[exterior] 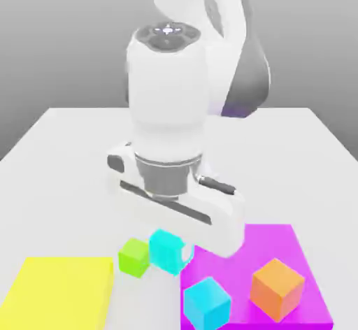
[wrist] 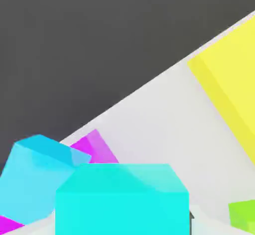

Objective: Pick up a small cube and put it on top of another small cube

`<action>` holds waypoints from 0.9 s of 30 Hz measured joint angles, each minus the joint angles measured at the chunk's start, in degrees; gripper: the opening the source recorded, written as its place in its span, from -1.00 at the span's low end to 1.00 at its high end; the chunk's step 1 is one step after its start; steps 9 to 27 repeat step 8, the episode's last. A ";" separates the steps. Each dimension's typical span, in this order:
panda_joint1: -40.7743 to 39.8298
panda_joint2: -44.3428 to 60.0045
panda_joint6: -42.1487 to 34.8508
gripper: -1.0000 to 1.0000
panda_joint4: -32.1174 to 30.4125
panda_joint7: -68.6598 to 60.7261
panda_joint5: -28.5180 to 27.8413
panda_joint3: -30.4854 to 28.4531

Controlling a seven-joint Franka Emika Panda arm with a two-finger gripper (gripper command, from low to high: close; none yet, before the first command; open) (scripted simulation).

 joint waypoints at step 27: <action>1.07 6.78 6.63 1.00 0.26 3.58 -1.64 -0.41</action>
